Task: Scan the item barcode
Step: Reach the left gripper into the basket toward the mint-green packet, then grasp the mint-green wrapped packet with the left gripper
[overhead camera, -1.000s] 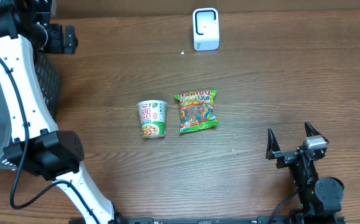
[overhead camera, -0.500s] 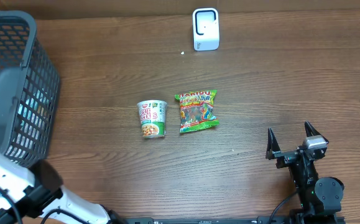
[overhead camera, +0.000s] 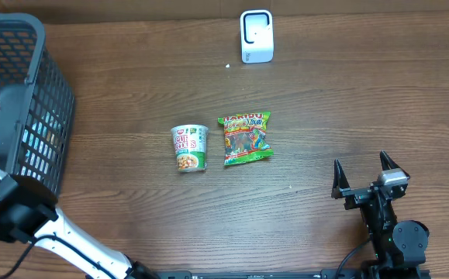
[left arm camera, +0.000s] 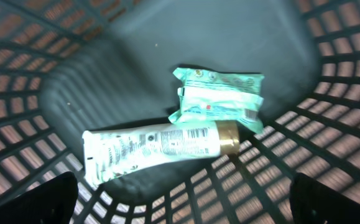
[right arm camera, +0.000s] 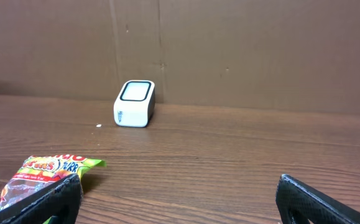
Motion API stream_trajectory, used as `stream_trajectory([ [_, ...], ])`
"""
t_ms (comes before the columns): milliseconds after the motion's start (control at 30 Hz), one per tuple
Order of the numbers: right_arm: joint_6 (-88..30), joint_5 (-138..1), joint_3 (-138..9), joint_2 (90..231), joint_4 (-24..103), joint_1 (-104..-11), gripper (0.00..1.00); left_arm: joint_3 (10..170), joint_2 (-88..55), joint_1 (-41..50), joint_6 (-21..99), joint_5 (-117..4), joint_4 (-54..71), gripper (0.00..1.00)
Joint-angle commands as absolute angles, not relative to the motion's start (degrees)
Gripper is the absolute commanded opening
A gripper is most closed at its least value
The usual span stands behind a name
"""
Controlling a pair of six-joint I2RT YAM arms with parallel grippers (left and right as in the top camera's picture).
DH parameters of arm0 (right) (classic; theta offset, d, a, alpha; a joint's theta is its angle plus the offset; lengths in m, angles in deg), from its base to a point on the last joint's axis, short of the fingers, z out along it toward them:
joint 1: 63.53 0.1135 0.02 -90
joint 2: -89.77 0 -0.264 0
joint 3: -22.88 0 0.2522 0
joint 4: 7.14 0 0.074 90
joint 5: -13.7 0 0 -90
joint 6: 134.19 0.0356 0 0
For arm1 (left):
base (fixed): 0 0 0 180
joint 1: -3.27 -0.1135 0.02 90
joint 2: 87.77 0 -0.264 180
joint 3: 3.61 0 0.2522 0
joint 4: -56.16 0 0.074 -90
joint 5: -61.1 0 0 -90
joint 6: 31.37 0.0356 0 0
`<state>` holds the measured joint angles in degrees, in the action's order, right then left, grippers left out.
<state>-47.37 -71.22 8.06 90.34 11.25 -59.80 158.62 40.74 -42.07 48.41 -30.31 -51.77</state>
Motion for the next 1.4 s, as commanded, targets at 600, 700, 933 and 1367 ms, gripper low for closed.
stream_trajectory([
  [600, -47.24, -71.55, 8.65, 89.93, 11.01, -60.17, 1.00, 158.35, 56.47, -34.34, 41.70, -22.71, -47.31, 1.00],
  [700, -47.24, -71.55, 8.65, 89.93, 11.01, -60.17, 1.00, 158.33, 58.25, -33.77, 41.65, -22.73, -47.12, 1.00],
  [933, -47.24, -71.53, 8.65, 89.93, 11.01, -60.17, 1.00, 157.98, 62.90, -33.05, 41.70, -22.95, -47.14, 1.00],
  [1367, -47.24, -71.53, 8.65, 89.93, 11.01, -60.17, 1.00, 156.54, 63.73, -32.57, 42.37, -22.95, -45.48, 0.44],
])
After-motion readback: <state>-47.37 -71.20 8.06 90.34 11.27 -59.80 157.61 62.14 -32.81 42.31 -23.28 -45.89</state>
